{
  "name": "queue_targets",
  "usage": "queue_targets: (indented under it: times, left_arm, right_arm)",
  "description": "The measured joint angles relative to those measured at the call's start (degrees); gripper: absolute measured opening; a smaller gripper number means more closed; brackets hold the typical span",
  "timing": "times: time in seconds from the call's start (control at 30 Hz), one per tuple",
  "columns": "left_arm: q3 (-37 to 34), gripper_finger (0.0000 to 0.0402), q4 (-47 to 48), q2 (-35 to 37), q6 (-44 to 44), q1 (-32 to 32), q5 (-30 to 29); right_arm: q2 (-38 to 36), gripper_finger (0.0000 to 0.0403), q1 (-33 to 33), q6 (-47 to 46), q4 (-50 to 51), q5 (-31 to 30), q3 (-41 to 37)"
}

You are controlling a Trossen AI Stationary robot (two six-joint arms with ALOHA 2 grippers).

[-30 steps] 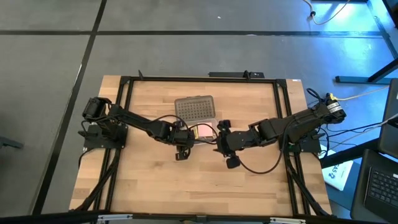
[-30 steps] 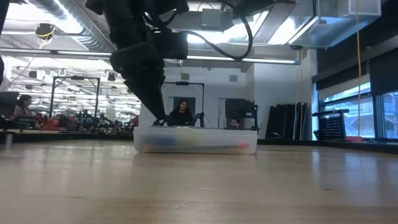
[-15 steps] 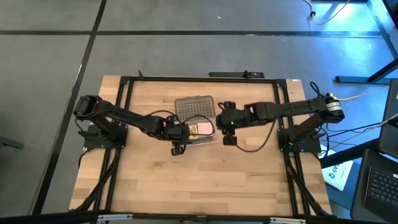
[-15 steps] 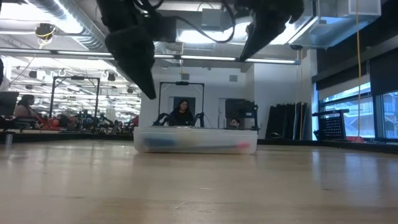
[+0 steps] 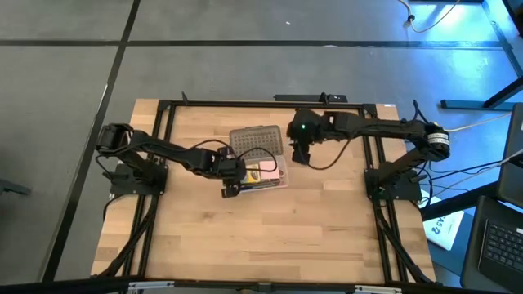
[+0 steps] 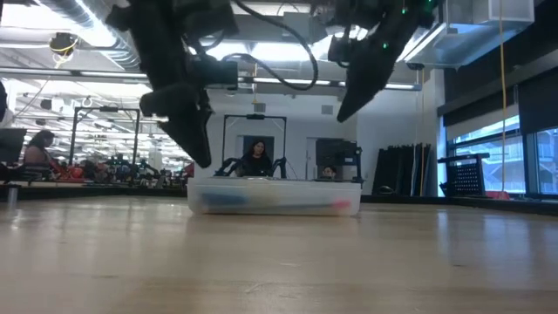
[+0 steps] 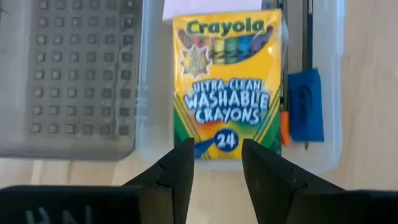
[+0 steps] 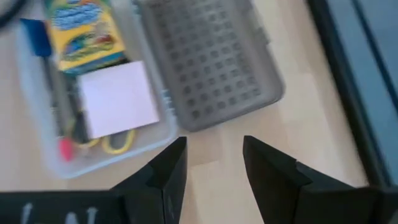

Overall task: Pack school essentials
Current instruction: Close the black supply box

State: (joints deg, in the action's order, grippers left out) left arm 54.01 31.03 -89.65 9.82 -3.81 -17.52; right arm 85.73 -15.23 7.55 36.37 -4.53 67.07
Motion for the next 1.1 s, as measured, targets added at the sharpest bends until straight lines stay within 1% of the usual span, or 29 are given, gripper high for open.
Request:
queue_targets:
  times: [0.1,0.23,0.37,0.5,0.63,0.73,1.0,1.1]
  left_arm:
    - [-1.77,0.0128,-4.49,0.00,-0.02,0.00,0.15]
    - [-2.67,0.0128,-6.91,0.00,-1.12,-0.41,0.29]
    - [-2.75,0.0128,-6.87,0.00,-1.18,-0.37,0.28]
    - [-2.75,0.0128,-6.94,0.00,-1.15,-0.42,0.34]
    - [-2.75,0.0128,-7.35,-0.04,-1.01,-0.37,0.29]
    - [-2.75,0.0128,-7.73,-0.31,0.18,-0.37,0.28]
    - [-2.75,0.0128,-8.15,-0.67,0.82,-0.38,0.27]
    - [-2.75,0.0128,-8.74,-1.65,2.14,-0.33,0.28]
  right_arm:
    - [0.00,0.0159,-3.49,1.79,-5.49,0.24,-2.40]
    - [0.00,0.0159,-7.54,1.70,-14.03,0.34,-6.62]
    - [1.15,0.0159,-11.11,1.39,-20.38,4.66,-10.20]
    - [4.58,0.0159,-13.57,0.17,-26.54,9.02,-12.33]
    - [9.27,0.0159,-14.43,0.24,-30.44,8.40,-12.39]
    - [11.85,0.0159,-14.99,0.22,-33.59,6.38,-12.37]
    - [16.35,0.0159,-17.75,-1.32,-34.61,5.72,-12.37]
    - [17.81,0.0159,-18.37,-1.31,-34.96,6.54,-12.37]
